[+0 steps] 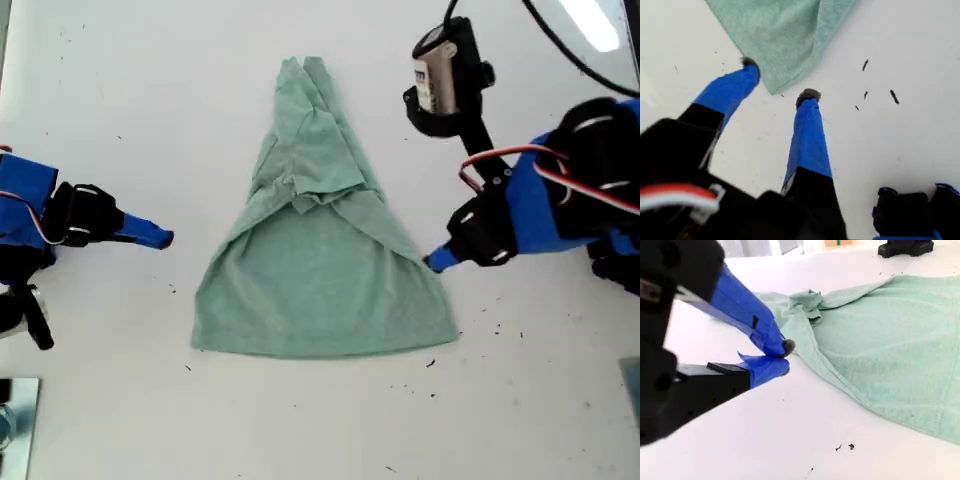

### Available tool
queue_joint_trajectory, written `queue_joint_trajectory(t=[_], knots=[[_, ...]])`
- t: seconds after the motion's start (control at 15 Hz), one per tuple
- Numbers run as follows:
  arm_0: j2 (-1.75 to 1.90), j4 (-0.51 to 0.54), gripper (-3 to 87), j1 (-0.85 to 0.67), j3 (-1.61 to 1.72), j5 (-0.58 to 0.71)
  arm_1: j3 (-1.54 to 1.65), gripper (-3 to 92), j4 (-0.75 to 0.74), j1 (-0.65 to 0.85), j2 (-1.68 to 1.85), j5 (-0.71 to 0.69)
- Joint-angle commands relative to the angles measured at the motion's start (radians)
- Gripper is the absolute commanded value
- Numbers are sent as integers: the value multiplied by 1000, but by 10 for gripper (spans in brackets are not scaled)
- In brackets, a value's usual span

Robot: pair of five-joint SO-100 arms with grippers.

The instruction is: Fold t shirt

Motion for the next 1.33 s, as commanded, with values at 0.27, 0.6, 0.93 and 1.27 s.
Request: queue_joint_trajectory(t=[0.27, 0.6, 0.93, 1.27], knots=[[9, -25, -2, -6, 14, 23, 367, 256, -371, -189, 6, 213], [9, -26, -2, -12, 14, 34, 546, 221, -749, -293, -262, 353], [9, -26, -2, -8, 14, 34, 517, 5, -502, -296, -149, 302], [9, -26, -2, -8, 14, 35, 149, 0, -37, -236, -80, 163]])
